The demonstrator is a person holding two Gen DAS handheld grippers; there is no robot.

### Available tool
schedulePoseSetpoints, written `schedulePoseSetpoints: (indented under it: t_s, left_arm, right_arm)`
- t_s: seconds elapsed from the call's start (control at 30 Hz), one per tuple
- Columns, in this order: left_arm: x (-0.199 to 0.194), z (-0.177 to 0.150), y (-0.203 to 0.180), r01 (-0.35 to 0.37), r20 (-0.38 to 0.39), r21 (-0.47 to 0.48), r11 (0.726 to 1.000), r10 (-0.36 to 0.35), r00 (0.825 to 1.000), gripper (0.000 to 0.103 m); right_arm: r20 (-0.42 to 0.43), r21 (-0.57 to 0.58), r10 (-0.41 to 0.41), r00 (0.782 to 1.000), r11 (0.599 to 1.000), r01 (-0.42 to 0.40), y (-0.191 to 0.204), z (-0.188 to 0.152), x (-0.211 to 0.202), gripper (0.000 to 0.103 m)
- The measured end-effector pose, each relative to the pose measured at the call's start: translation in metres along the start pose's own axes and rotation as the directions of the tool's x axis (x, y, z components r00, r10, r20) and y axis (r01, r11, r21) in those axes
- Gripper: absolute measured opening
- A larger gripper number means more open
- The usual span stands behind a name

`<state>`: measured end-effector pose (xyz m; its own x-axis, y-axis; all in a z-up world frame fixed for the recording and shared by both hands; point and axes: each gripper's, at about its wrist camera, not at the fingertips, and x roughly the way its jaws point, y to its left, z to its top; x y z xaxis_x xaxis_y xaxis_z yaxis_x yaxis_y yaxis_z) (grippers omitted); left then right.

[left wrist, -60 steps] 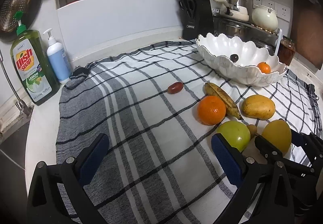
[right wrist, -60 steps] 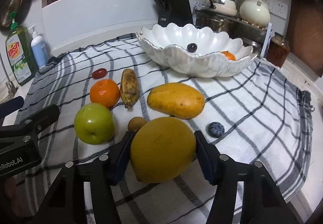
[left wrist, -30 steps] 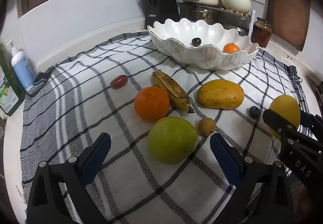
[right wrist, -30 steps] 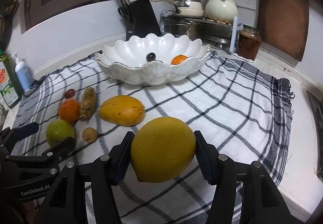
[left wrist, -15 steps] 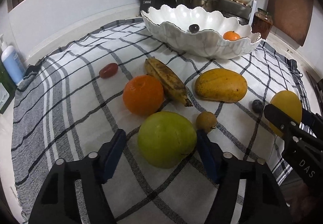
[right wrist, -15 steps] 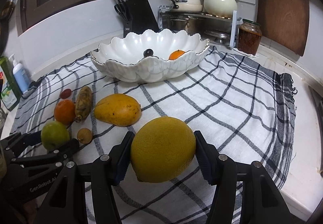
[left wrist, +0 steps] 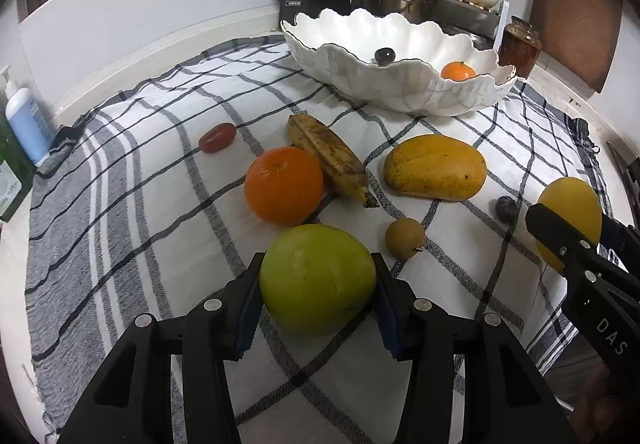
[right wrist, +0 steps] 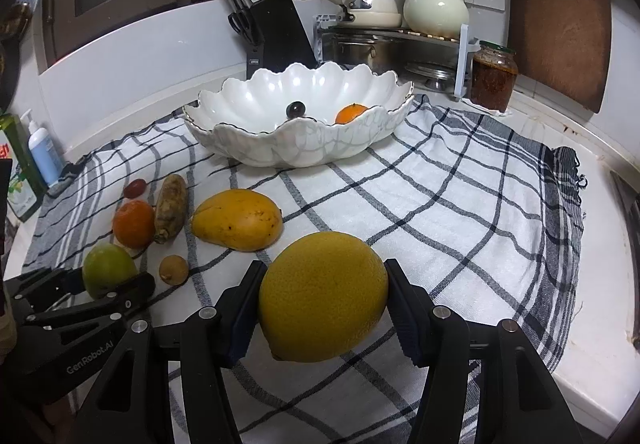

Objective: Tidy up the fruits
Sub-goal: 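Lift the pomelo with the right tool while the left tool grasps the green apple, then carry the pomelo and green apple over the white bowl with both tools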

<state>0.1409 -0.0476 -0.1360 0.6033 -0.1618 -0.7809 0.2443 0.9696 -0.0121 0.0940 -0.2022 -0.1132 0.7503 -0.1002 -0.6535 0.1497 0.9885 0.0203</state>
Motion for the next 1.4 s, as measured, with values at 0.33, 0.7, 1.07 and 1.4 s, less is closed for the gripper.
schedulePoseSetpoints:
  t_s: [0.33,0.7,1.07,1.4]
  left_arm:
    - [-0.021,0.010,-0.005,0.010,0.033,0.004,1.000,-0.010,0.999,0.049]
    - [-0.040,0.043,-0.025,0.040,0.101,0.043,0.998,-0.044,0.994,0.049]
    - [-0.044,0.101,-0.037,0.055,0.182,0.078,0.995,-0.068,0.981,0.049]
    - [-0.020,0.143,-0.031,0.039,0.211,0.086,0.996,-0.056,0.976,0.049]
  right_arm:
    - [0.039,0.011,-0.001,0.999,1.000,0.001,-0.006,0.008,-0.017,0.059]
    - [0.096,0.019,-0.034,0.995,0.999,0.032,-0.024,0.030,-0.032,0.059]
    - [0.153,-0.004,-0.062,0.986,0.998,0.063,-0.036,0.077,-0.026,0.059]
    - [0.142,-0.017,-0.048,0.989,0.999,0.051,-0.033,0.119,0.007,0.059]
